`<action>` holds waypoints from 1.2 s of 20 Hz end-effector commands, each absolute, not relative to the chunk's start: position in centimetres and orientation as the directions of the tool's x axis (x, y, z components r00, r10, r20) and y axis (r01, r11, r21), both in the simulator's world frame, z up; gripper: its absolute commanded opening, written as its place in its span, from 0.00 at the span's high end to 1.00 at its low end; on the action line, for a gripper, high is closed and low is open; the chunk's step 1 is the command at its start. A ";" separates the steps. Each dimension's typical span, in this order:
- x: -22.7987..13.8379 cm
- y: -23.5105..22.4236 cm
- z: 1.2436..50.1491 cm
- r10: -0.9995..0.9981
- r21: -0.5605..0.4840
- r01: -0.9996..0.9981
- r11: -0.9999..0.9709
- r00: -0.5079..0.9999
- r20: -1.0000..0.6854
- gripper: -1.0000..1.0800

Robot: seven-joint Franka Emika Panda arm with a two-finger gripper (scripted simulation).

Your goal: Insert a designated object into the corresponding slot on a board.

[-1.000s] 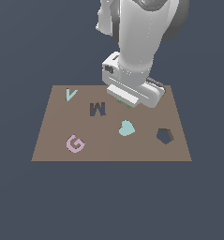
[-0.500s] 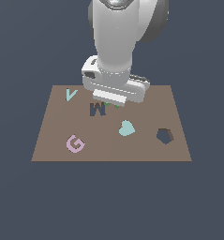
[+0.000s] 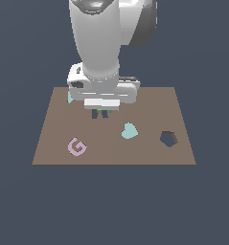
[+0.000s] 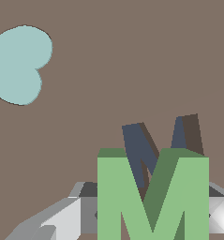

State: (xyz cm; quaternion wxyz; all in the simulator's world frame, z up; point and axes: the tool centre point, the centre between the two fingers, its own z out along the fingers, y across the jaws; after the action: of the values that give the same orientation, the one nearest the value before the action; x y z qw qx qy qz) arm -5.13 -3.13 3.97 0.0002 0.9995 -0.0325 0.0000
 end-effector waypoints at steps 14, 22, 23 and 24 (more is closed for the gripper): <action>-3.4 -5.3 4.1 0.099 0.000 0.099 -0.995 0.995 0.000 1.00; -3.5 -5.2 4.0 0.094 0.000 0.094 -0.996 0.996 0.000 1.00; -3.5 -5.2 3.9 0.094 0.000 0.094 -0.996 0.996 0.000 1.00; -3.5 -5.2 3.7 0.094 -0.001 0.094 -0.996 0.996 -0.001 1.00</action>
State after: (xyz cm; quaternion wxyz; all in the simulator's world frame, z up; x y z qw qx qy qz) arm -3.47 -5.21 3.88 -0.0001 0.9989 0.0471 0.0000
